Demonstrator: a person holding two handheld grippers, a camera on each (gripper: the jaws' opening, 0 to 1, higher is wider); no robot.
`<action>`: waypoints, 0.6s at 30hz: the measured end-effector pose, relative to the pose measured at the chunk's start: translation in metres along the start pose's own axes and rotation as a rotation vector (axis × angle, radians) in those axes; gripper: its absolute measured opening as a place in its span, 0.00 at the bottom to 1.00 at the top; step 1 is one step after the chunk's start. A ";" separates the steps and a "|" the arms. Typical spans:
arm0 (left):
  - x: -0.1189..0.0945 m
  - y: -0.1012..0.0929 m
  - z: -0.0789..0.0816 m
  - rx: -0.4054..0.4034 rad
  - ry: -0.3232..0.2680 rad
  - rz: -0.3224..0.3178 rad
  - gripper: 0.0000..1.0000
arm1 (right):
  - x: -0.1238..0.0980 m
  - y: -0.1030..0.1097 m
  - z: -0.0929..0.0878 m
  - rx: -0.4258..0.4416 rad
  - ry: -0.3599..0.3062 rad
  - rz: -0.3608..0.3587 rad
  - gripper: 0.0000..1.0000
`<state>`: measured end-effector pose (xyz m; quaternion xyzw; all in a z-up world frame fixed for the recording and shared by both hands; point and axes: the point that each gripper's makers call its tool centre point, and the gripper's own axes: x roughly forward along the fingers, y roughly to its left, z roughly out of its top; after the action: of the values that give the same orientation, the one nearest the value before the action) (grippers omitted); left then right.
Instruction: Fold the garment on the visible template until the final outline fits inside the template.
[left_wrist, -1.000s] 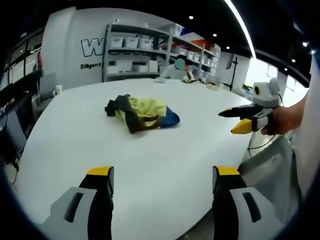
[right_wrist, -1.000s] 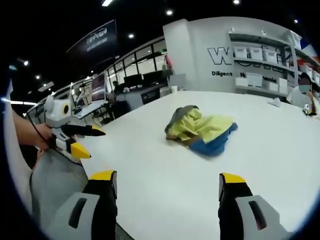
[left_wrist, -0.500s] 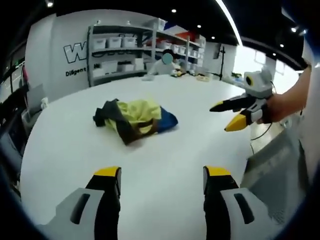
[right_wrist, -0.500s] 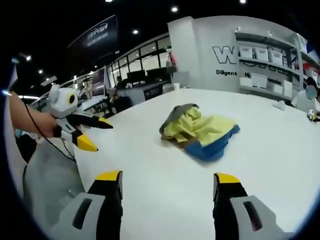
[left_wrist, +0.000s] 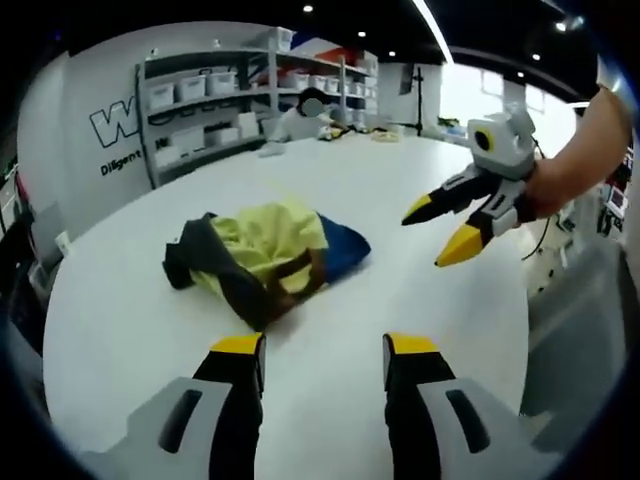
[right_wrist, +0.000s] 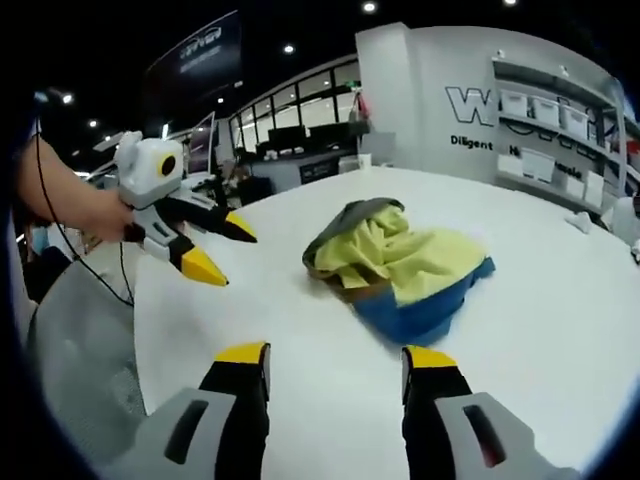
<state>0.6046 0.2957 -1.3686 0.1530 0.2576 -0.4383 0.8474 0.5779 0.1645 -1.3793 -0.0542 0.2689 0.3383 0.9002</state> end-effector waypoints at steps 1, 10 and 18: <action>0.005 0.002 0.002 0.010 0.005 -0.005 0.43 | 0.005 -0.003 0.001 0.000 0.002 0.000 0.44; 0.036 0.022 0.006 0.149 0.061 -0.019 0.33 | 0.032 -0.023 0.006 -0.038 0.034 0.027 0.33; 0.058 0.031 -0.003 0.267 0.129 -0.027 0.17 | 0.051 -0.033 0.000 -0.085 0.086 0.045 0.26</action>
<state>0.6578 0.2760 -1.4032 0.2889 0.2530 -0.4693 0.7952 0.6313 0.1685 -1.4087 -0.1006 0.2941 0.3670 0.8767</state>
